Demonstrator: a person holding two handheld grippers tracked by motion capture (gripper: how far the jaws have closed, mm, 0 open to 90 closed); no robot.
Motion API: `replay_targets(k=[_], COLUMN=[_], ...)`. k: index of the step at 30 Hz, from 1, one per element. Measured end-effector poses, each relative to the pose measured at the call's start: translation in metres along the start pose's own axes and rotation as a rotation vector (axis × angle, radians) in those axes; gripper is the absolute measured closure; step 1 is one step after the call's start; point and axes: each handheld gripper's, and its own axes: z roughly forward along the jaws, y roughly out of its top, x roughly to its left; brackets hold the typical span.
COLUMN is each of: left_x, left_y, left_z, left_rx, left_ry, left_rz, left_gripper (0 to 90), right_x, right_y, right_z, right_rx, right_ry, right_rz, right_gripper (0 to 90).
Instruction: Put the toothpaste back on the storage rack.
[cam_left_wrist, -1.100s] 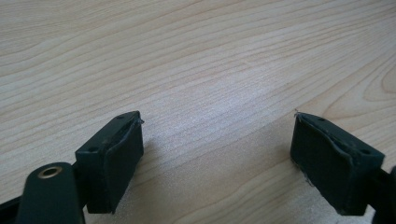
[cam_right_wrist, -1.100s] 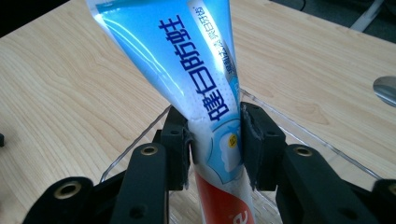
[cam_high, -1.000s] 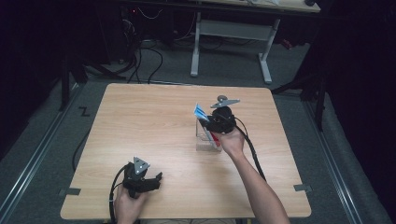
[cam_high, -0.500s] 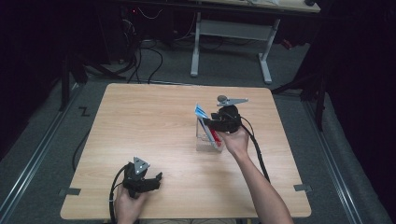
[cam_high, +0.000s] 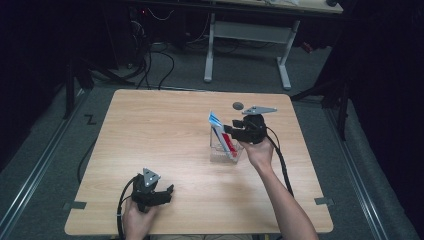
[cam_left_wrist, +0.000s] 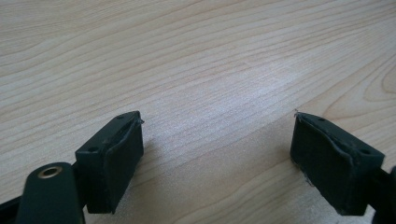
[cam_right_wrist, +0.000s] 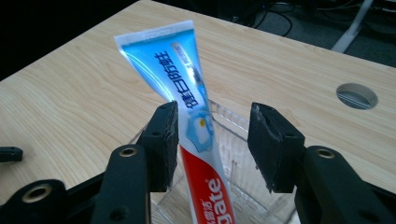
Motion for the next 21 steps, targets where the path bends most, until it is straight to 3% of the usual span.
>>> replay_targets(k=[21], left_x=[0.0], left_y=[0.0], left_z=[0.0], left_rx=[0.0], left_ry=[0.001], left_rz=[0.0], left_gripper=[17.3], right_x=[-0.024], right_y=[-0.015], right_z=[-0.028], right_rx=[-0.053], right_ry=[-0.012], right_rz=[0.089], right_gripper=[51.1])
